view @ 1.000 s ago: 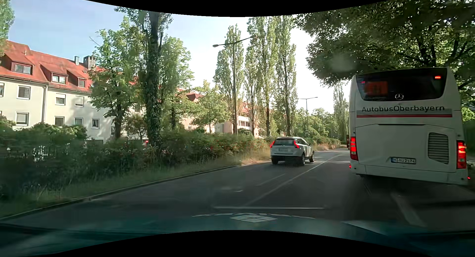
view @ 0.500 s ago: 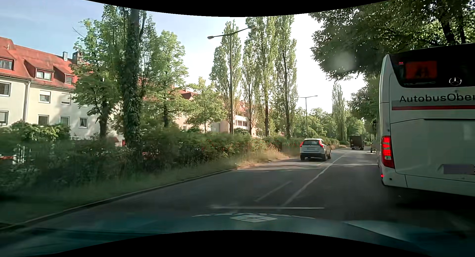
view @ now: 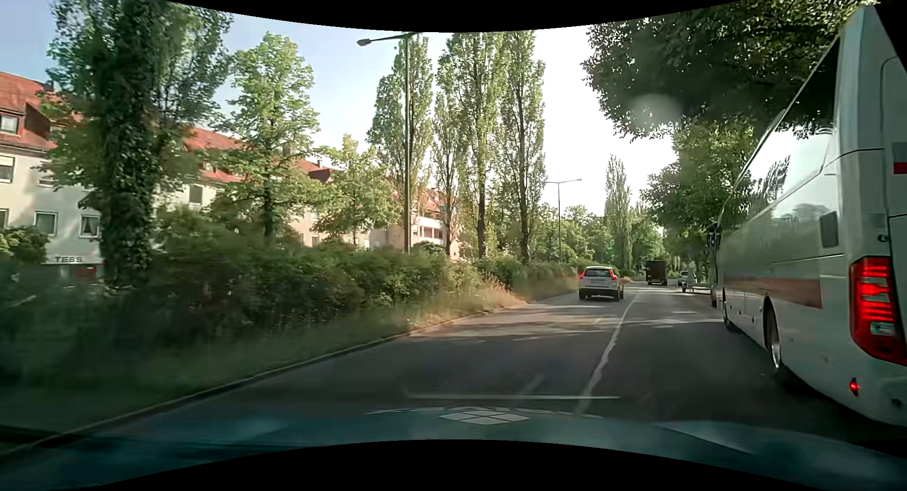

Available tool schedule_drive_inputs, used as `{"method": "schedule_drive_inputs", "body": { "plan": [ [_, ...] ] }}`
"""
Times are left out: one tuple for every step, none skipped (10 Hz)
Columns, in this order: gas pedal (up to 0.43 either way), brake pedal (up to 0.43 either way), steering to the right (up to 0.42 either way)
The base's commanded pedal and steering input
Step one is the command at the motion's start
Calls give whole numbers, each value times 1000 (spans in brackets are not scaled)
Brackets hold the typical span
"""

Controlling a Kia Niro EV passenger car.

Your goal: Follow the waypoints while adhering to traffic rules and regulations

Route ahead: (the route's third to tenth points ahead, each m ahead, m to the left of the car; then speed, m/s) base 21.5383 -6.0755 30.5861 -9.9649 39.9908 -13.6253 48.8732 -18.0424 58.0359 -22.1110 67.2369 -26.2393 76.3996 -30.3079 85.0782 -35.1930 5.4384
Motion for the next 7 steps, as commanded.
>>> {"method": "schedule_drive_inputs", "body": {
  "plan": [
    [469, 0, 239],
    [469, 0, 243],
    [488, 0, 243],
    [500, 0, 243],
    [500, 0, 241],
    [500, 0, 229],
    [500, 0, 209]
  ]
}}
